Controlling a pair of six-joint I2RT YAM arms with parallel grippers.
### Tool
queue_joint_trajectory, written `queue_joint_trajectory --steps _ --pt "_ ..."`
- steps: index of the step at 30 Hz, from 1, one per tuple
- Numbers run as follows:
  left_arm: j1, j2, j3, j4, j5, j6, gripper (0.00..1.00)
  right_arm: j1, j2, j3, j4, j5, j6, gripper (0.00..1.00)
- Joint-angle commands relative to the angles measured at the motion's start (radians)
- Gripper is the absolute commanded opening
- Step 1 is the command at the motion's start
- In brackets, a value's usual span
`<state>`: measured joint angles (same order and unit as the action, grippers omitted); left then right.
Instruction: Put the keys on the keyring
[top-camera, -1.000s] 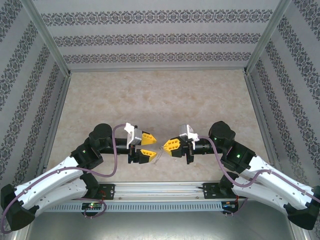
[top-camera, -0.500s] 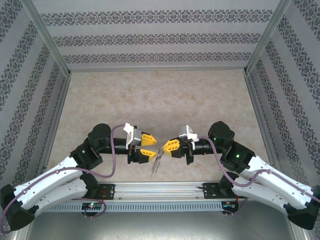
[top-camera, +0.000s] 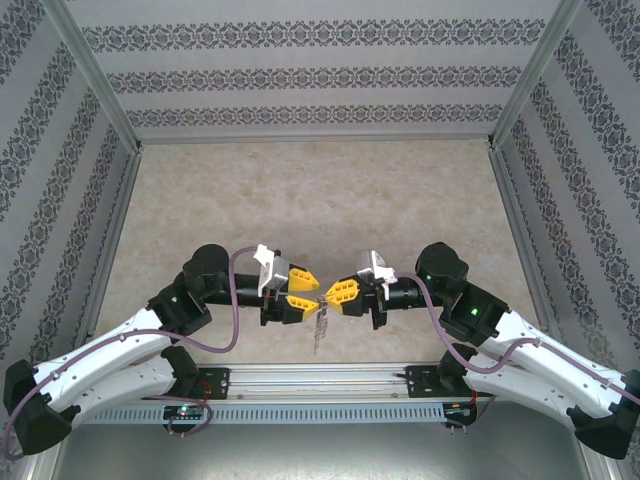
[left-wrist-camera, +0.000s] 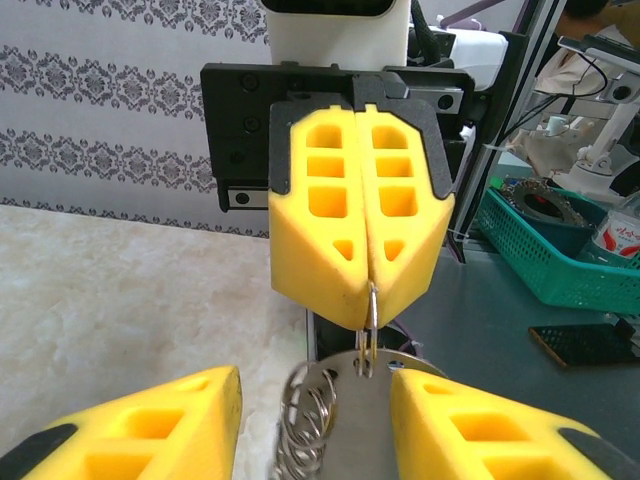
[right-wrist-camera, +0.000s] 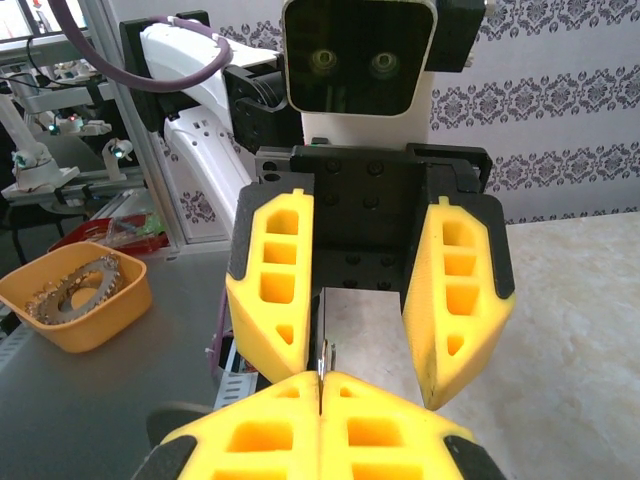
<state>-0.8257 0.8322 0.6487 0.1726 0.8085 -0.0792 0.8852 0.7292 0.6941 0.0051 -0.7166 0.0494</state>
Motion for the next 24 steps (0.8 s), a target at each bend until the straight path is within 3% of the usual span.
queue_joint_trajectory --steps 1,11,24 --pt "-0.019 0.005 0.04 0.073 0.026 -0.001 0.41 -0.006 -0.007 -0.016 0.052 -0.023 0.005 0.0" --pt "-0.026 0.005 0.044 0.075 0.02 -0.003 0.31 -0.006 -0.003 -0.018 0.043 -0.012 -0.004 0.0" --pt "-0.032 0.013 0.055 0.048 0.013 0.017 0.26 -0.006 -0.01 -0.008 0.053 -0.013 -0.01 0.0"
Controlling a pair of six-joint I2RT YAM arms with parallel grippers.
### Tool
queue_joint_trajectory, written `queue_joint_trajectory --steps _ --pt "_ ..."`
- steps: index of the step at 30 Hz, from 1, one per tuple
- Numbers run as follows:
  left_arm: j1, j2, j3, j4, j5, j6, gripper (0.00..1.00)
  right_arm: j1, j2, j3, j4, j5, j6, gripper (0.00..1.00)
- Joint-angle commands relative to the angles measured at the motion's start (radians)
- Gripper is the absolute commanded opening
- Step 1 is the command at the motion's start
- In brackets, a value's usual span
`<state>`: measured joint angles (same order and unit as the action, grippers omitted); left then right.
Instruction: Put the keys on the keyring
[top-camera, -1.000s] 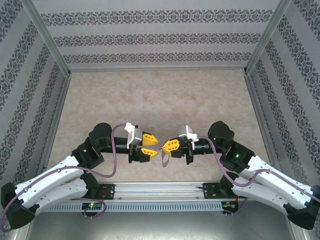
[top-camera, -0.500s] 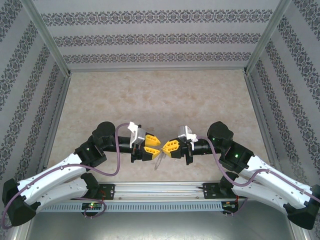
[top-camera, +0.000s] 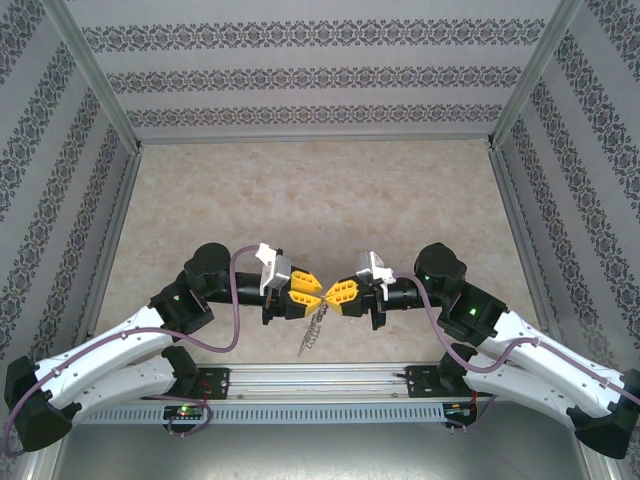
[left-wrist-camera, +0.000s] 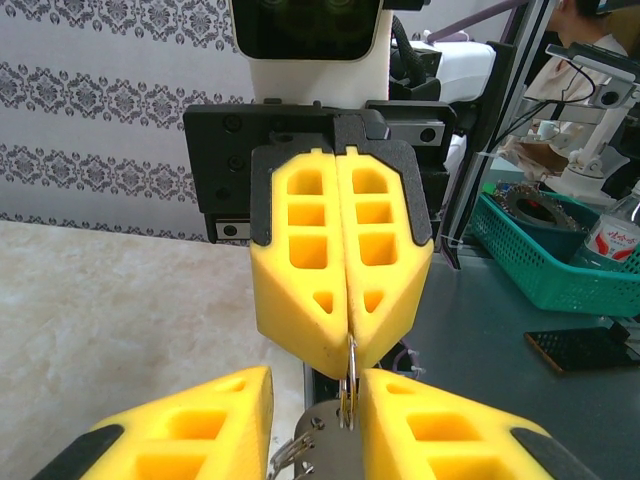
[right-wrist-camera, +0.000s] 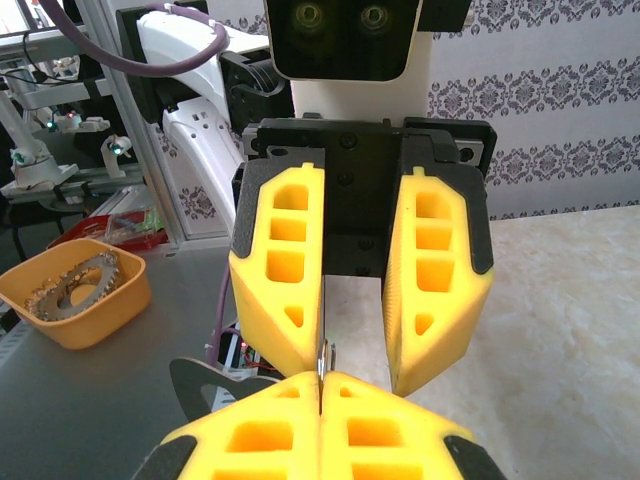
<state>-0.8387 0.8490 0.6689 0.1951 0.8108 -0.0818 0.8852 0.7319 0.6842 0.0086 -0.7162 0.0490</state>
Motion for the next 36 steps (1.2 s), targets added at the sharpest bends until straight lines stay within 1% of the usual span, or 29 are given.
queue_joint_trajectory --steps 1,4,6,8,21,36 --pt "-0.019 -0.003 0.036 0.025 0.011 0.02 0.24 -0.006 -0.012 0.0 0.05 -0.013 -0.009 0.0" --pt "-0.019 -0.006 0.037 0.024 0.009 0.02 0.22 -0.006 -0.01 -0.003 0.055 -0.013 -0.007 0.0" --pt "-0.019 -0.007 0.038 0.023 0.009 0.02 0.17 -0.006 -0.012 -0.004 0.059 -0.014 -0.005 0.0" --pt "-0.019 -0.007 0.039 0.019 0.009 0.02 0.16 -0.006 -0.012 -0.005 0.064 -0.014 -0.006 0.0" --pt "-0.02 -0.011 0.029 0.035 0.006 0.01 0.19 -0.006 -0.035 -0.029 0.114 -0.002 0.013 0.0" --pt "-0.025 -0.012 0.015 0.06 0.007 -0.004 0.19 -0.005 -0.037 -0.068 0.21 0.001 0.038 0.0"
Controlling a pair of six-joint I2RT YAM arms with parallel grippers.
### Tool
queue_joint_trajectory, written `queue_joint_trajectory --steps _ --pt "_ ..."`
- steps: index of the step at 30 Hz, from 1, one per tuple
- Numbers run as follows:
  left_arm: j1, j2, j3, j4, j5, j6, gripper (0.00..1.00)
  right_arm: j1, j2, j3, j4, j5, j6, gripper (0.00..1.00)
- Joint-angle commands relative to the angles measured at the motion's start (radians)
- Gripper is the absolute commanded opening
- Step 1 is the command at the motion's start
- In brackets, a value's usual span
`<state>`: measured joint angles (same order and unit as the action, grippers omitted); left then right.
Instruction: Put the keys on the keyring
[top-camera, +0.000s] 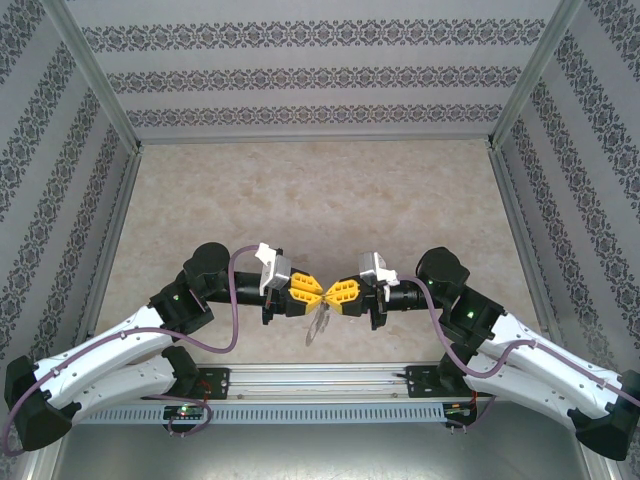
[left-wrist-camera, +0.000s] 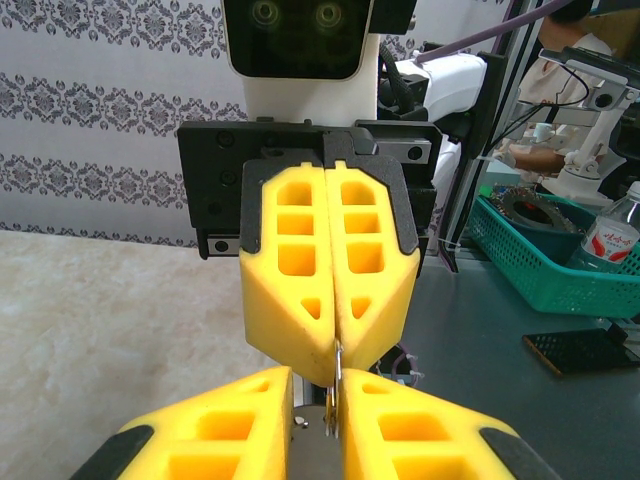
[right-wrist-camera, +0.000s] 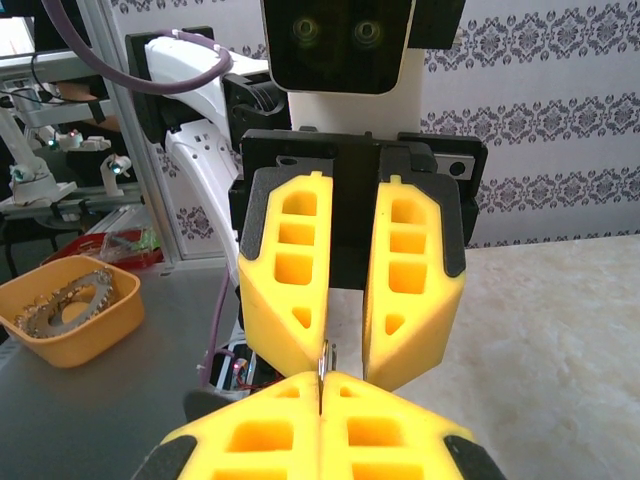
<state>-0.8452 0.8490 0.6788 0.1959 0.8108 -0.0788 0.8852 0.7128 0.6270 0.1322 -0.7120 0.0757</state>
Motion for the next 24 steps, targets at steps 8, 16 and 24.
queue_joint_trajectory --steps 8,16,24 --pt "-0.022 -0.016 0.001 0.067 0.005 -0.013 0.19 -0.003 -0.021 -0.026 0.127 -0.006 0.025 0.0" --pt "-0.025 -0.023 -0.008 0.078 0.008 -0.012 0.09 -0.003 -0.02 -0.034 0.142 0.009 0.029 0.0" --pt "-0.025 -0.059 -0.03 0.079 -0.022 0.0 0.0 -0.003 -0.042 -0.043 0.103 0.085 0.023 0.02"
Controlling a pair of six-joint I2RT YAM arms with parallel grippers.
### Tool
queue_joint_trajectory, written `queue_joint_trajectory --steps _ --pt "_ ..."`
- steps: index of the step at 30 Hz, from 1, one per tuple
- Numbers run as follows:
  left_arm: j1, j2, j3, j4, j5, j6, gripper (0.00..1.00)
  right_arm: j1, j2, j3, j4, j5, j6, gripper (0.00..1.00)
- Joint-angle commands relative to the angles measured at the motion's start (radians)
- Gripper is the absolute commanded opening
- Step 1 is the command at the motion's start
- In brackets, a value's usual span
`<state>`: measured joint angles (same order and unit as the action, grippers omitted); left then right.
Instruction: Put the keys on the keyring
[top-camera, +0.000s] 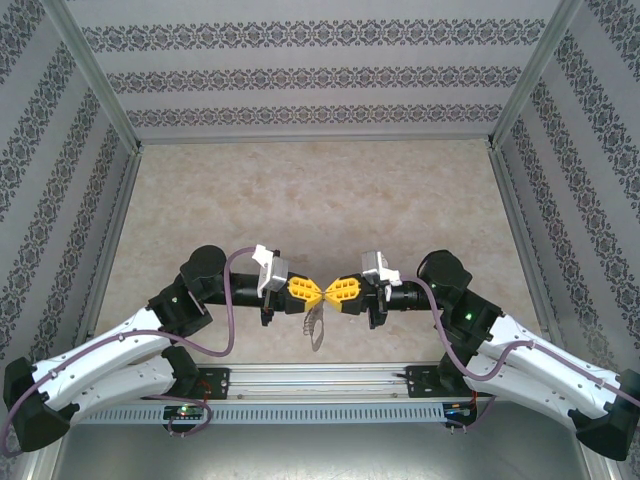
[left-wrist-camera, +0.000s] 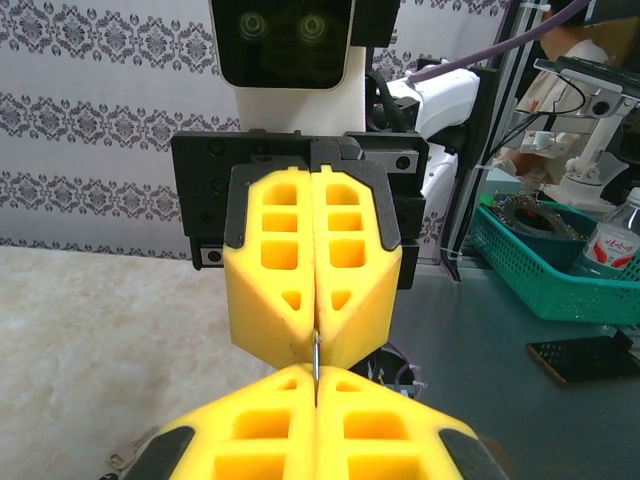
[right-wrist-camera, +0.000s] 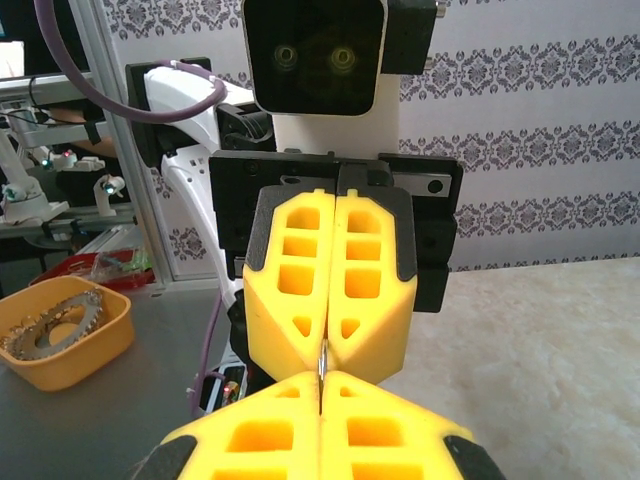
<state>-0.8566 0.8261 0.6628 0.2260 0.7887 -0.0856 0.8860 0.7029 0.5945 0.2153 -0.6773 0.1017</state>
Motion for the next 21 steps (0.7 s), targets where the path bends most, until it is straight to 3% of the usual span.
queue_joint_trajectory --steps 1,4,6,7,11,15,18,21 --pt "-0.013 -0.045 -0.019 0.041 -0.013 0.011 0.0 -0.004 -0.039 -0.009 0.005 0.073 -0.003 0.13" --pt "-0.013 -0.067 -0.025 0.01 -0.049 0.032 0.0 -0.004 -0.059 -0.007 -0.04 0.122 -0.001 0.37" --pt "-0.013 -0.076 -0.031 -0.007 -0.075 0.044 0.0 -0.004 -0.077 -0.004 -0.077 0.169 0.008 0.6" --pt "-0.014 -0.079 -0.031 -0.022 -0.09 0.051 0.0 -0.004 -0.09 -0.001 -0.105 0.195 0.012 0.65" --pt "-0.013 -0.087 -0.029 -0.089 -0.155 0.078 0.0 -0.004 -0.162 0.013 -0.245 0.349 0.04 0.72" --pt "-0.013 -0.088 -0.028 -0.179 -0.263 0.108 0.0 -0.004 -0.183 0.095 -0.546 0.596 0.094 0.74" --pt "-0.013 -0.088 -0.036 -0.223 -0.332 0.118 0.0 -0.008 -0.13 0.179 -0.788 0.809 0.262 0.75" --pt "-0.012 -0.094 -0.039 -0.257 -0.39 0.126 0.0 -0.009 -0.041 0.234 -0.953 0.85 0.399 0.71"
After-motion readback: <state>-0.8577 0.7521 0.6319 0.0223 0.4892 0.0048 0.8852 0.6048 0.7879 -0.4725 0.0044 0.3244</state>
